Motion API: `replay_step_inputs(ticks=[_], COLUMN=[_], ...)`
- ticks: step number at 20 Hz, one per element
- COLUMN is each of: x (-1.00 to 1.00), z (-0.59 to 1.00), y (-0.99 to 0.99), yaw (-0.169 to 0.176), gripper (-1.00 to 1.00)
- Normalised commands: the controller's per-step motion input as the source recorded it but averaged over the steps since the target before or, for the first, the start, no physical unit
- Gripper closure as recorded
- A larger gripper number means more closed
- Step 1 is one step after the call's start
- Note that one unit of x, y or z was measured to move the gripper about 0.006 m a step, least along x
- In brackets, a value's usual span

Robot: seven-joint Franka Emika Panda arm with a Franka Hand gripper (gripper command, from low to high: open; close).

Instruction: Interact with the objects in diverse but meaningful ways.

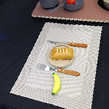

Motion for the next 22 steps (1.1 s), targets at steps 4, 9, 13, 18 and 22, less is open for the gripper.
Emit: replay_step_inputs(ticks=[4,9,13,18,22], x=[0.73,0.77,0.76,0.72,0.70], z=[0.36,0.39,0.39,0.33,0.31], y=[0.48,0.51,0.52,0.50,0.50], yaw=[0.000,0.000,0.000,0.000,0.000], gripper=[1.00,1.00,1.00,1.00,1.00])
